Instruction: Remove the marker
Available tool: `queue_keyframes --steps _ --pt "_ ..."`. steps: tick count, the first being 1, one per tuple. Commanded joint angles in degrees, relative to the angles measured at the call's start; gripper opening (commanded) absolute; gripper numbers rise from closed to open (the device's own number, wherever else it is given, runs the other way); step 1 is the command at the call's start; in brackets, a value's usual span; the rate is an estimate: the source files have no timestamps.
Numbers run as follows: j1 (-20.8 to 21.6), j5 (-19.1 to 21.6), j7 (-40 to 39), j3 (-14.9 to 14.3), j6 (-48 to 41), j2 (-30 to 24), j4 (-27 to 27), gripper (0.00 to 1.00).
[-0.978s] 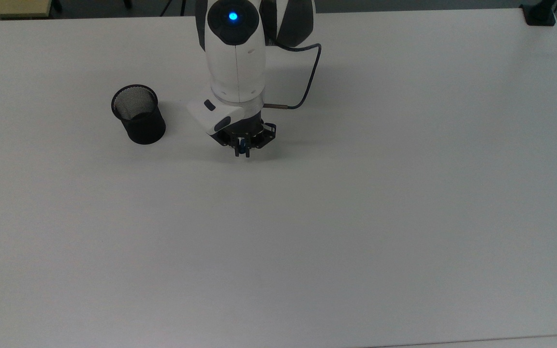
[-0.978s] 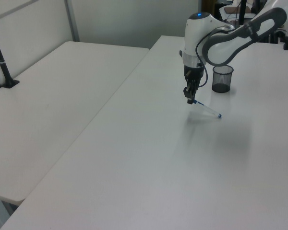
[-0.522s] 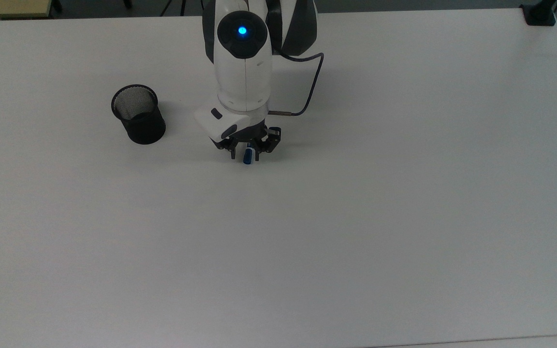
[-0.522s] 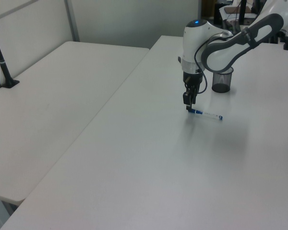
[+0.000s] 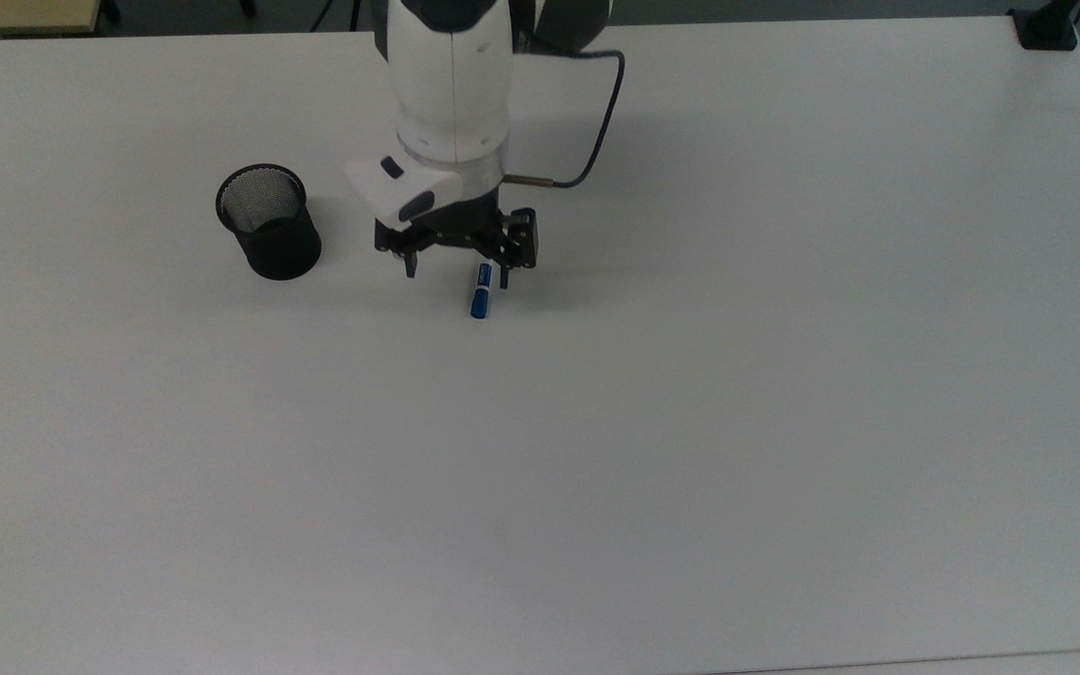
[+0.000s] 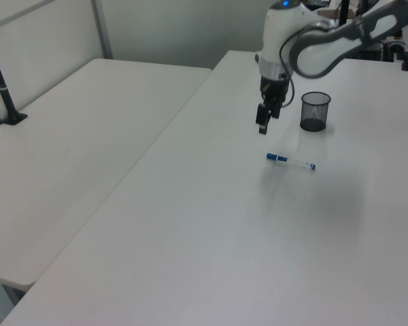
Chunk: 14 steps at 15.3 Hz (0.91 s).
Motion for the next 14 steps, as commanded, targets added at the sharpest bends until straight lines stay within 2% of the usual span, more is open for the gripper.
queue_keyframes --steps 1,5,8,12,14 --pt "-2.1 -0.8 1.5 0.0 -10.2 -8.8 0.5 1.00" --pt "-2.9 0.3 1.4 -1.4 -17.3 -16.0 0.8 1.00" --pt "-2.9 2.8 1.4 -2.9 -23.5 -19.6 0.9 1.00" --pt "-4.2 2.8 -3.7 -2.7 -25.0 -20.8 1.1 1.00" --pt "-5.0 2.8 -7.5 -2.6 -24.8 -20.2 3.8 1.00"
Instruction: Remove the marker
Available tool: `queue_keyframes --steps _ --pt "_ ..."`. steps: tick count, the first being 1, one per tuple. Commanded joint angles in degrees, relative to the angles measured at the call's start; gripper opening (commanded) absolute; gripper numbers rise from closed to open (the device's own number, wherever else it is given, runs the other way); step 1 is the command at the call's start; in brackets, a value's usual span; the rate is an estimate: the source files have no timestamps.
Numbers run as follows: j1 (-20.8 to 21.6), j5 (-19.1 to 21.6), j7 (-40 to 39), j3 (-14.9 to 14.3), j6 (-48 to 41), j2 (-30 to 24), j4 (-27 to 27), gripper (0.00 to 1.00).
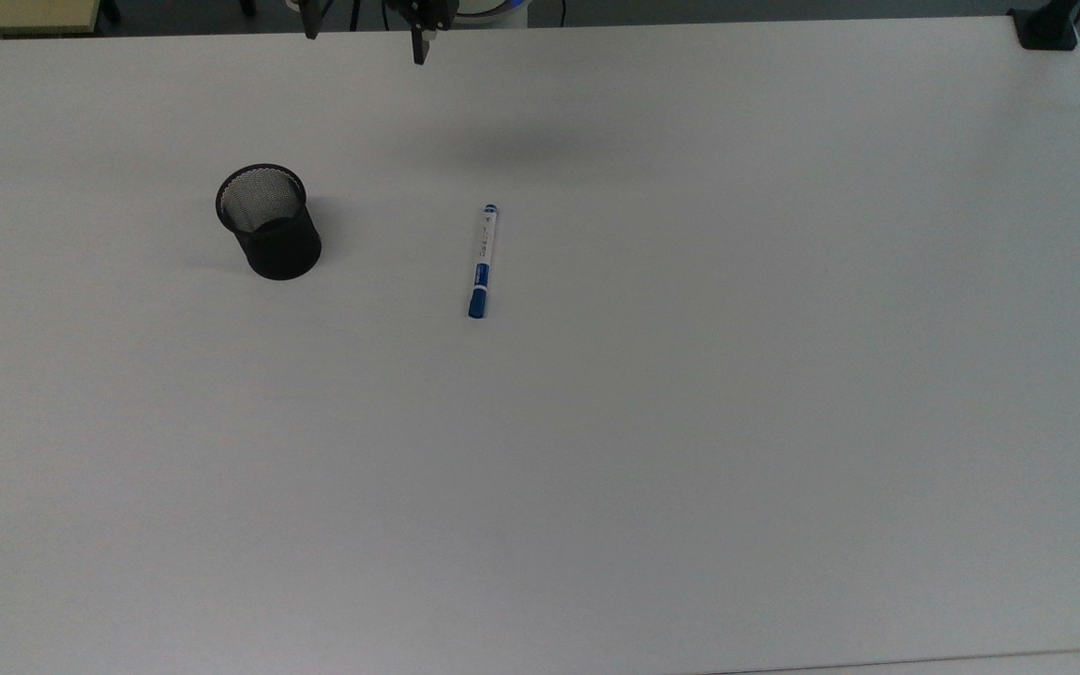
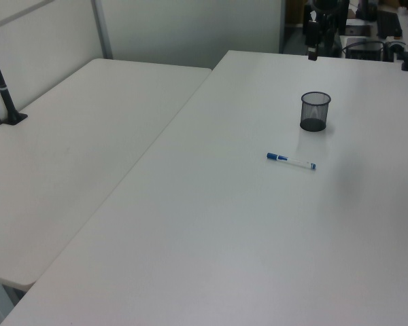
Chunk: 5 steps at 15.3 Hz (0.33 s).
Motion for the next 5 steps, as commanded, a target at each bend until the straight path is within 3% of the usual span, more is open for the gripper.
queue_keyframes --steps 1,5 --pt "-1.6 0.9 -7.4 -0.2 -0.1 0.0 2.5 1.00" --pt "-2.6 1.0 -9.3 -1.0 -0.5 0.2 4.5 1.00"
